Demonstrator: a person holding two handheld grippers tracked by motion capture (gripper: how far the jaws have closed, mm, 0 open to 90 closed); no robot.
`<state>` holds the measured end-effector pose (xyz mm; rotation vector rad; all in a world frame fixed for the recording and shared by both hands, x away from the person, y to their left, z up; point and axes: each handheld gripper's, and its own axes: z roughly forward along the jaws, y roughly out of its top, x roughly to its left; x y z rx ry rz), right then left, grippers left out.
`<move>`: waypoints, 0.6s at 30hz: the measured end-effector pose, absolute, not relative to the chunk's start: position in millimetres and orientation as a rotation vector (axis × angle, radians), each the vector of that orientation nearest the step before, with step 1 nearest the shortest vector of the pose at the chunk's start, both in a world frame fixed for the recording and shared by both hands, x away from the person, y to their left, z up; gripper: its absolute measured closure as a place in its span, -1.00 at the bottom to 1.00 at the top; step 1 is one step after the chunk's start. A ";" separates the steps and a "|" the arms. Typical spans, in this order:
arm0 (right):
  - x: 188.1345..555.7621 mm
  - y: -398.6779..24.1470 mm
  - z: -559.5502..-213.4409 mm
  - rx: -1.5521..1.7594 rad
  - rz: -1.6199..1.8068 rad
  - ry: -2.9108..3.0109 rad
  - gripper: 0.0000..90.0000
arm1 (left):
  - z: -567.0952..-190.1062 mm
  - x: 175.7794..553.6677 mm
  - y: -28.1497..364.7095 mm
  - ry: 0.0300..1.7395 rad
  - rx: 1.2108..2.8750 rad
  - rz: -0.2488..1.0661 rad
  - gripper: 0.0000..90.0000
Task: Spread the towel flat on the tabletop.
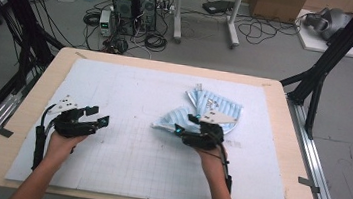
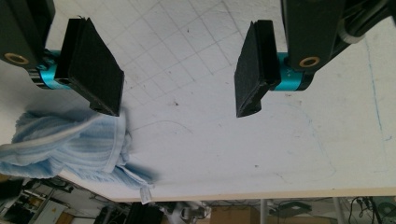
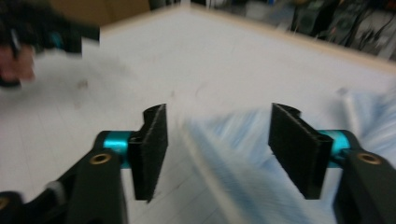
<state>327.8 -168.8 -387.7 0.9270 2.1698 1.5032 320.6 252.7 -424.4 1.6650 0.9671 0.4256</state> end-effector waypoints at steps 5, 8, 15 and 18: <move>333.7 -222.1 -376.7 1.111 1.458 1.938 -0.31 | -424.7 320.8 251.7 0.967 1.666 0.424 -0.26; 345.2 -243.0 -386.2 1.263 1.235 1.894 -0.30 | -425.2 321.4 250.8 0.965 1.665 0.423 -0.26; 373.0 -248.7 -425.0 1.436 0.938 2.041 -0.26 | -424.8 320.5 247.4 0.961 1.667 0.424 -0.26; 374.4 -245.4 -437.8 1.445 0.861 2.123 -0.10 | -424.3 319.8 247.9 0.963 1.670 0.425 -0.26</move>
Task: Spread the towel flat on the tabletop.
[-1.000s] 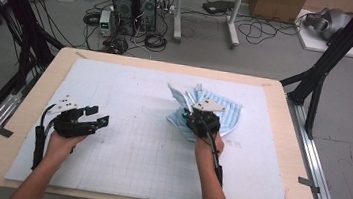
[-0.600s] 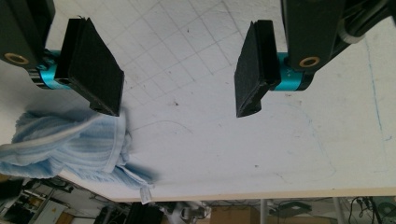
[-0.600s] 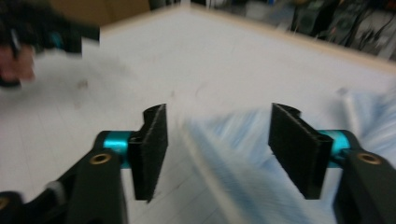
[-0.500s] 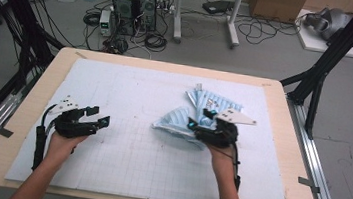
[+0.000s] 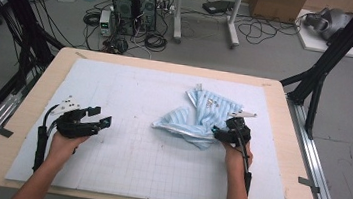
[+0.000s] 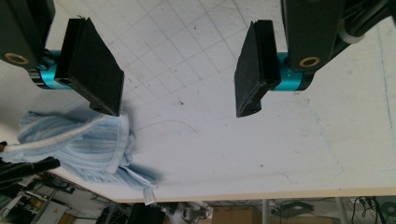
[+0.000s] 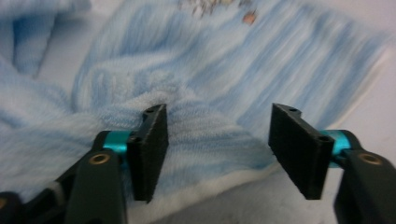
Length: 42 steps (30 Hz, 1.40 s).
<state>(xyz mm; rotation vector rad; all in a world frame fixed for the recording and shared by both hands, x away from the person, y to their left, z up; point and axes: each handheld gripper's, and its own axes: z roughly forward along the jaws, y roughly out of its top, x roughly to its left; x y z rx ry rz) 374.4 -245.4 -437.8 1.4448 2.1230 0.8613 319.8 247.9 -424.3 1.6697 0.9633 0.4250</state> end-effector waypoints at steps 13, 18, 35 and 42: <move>315.6 -233.4 -431.0 1.283 1.127 2.207 0.80 | -424.5 320.5 247.0 0.965 1.665 0.423 -0.25; 291.6 -213.1 -434.9 1.218 1.240 2.270 0.77 | -424.9 321.3 245.5 0.965 1.662 0.422 -0.25; 306.9 -261.8 -409.9 1.331 1.099 1.916 -0.35 | -423.1 324.8 228.0 0.940 1.660 0.411 -0.25; 331.0 -258.5 -434.4 1.387 0.853 2.070 -0.26 | -422.5 326.6 223.7 0.940 1.650 0.413 -0.25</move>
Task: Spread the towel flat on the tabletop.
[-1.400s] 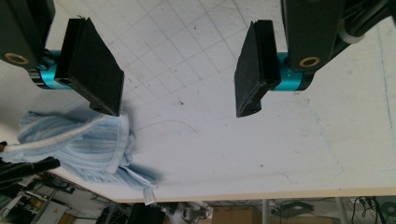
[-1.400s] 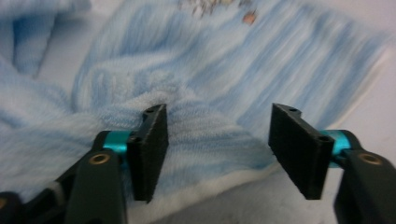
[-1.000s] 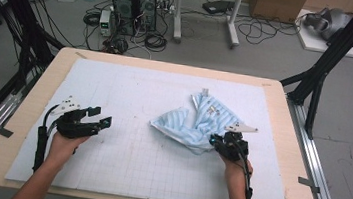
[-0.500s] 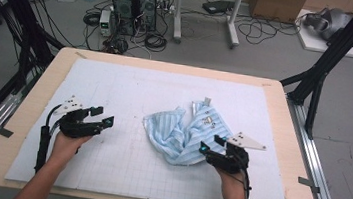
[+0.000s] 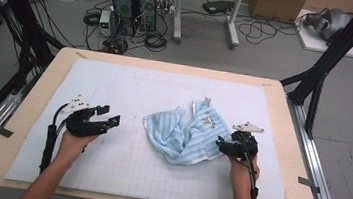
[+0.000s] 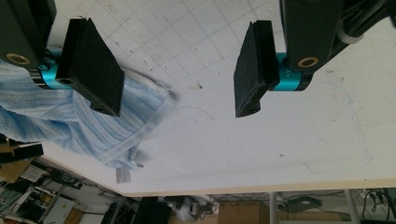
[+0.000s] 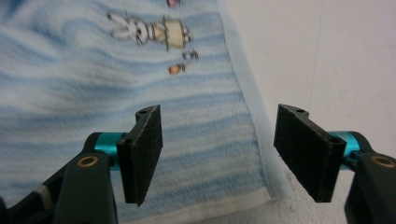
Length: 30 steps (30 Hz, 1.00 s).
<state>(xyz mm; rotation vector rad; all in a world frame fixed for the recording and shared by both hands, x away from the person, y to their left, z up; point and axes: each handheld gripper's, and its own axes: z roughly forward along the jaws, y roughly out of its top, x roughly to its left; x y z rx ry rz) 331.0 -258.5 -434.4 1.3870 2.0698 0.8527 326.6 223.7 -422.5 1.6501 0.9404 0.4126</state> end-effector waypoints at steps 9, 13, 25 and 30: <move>307.8 -273.0 -443.3 1.381 0.947 2.143 0.84 | -419.6 328.0 218.9 0.966 1.640 0.420 -0.43; 281.8 -274.0 -439.8 1.337 1.007 2.103 0.85 | -413.6 329.8 208.4 0.943 1.654 0.404 -0.45; 218.4 -271.2 -434.3 1.283 1.085 2.108 0.75 | -410.0 336.8 177.1 0.901 1.693 0.398 -0.46; 209.4 -280.6 -422.4 1.289 1.176 2.000 0.22 | -410.5 340.5 169.7 0.899 1.700 0.386 -0.46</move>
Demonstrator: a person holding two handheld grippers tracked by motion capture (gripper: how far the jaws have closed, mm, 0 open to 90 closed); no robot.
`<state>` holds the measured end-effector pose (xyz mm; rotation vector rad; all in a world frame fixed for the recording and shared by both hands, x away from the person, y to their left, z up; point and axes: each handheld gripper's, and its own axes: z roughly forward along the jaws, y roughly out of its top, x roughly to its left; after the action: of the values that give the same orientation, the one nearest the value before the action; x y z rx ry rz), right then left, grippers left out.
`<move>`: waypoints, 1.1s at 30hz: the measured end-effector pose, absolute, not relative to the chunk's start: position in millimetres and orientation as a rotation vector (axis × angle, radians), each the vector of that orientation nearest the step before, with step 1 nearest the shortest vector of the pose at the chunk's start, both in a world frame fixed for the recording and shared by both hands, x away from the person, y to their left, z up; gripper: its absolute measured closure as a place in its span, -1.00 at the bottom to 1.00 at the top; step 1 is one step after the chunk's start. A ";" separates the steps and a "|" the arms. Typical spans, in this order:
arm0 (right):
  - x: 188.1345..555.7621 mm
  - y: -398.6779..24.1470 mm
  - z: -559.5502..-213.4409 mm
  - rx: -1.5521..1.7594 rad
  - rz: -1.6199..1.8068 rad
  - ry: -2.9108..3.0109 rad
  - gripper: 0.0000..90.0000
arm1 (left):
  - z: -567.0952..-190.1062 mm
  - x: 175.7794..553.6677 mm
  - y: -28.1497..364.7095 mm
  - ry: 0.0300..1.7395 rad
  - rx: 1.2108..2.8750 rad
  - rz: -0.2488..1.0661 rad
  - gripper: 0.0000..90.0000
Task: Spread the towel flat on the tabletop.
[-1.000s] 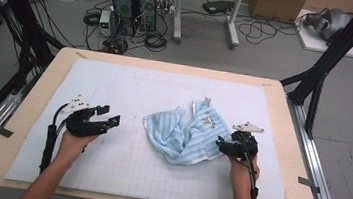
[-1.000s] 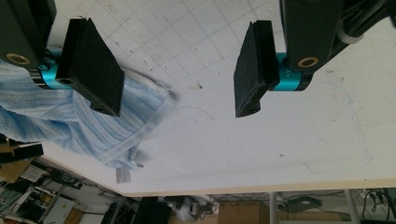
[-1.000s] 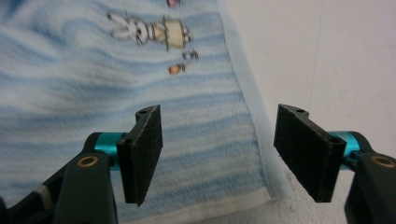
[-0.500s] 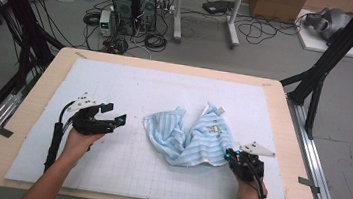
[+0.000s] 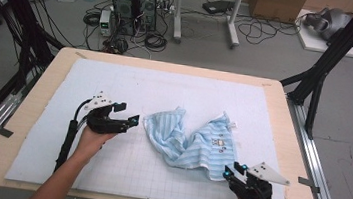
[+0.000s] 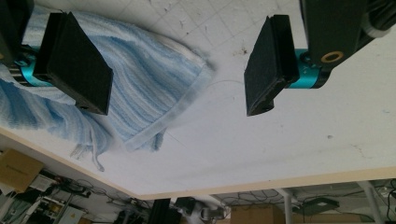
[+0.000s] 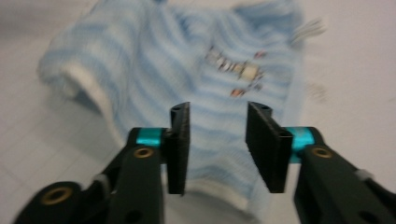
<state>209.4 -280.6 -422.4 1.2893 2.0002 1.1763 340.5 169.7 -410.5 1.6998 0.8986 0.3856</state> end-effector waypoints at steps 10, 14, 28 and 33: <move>229.1 -305.0 -418.6 1.377 1.245 1.820 -0.11 | -406.2 351.3 146.2 0.867 1.721 0.321 -0.53; 242.0 -296.9 -425.9 1.369 1.196 1.879 -0.08 | -409.3 360.0 125.5 0.861 1.777 0.325 -0.53; 269.5 -278.1 -432.2 1.350 1.161 1.951 -0.08 | -440.6 390.4 73.0 0.877 1.970 0.335 -0.39; 276.6 -274.9 -433.6 1.361 1.160 1.960 -0.12 | -448.3 392.1 70.9 0.890 2.046 0.333 0.02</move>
<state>276.6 -274.9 -433.6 1.3611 1.9599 1.1602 392.1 70.9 -448.3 2.0456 0.8901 0.3328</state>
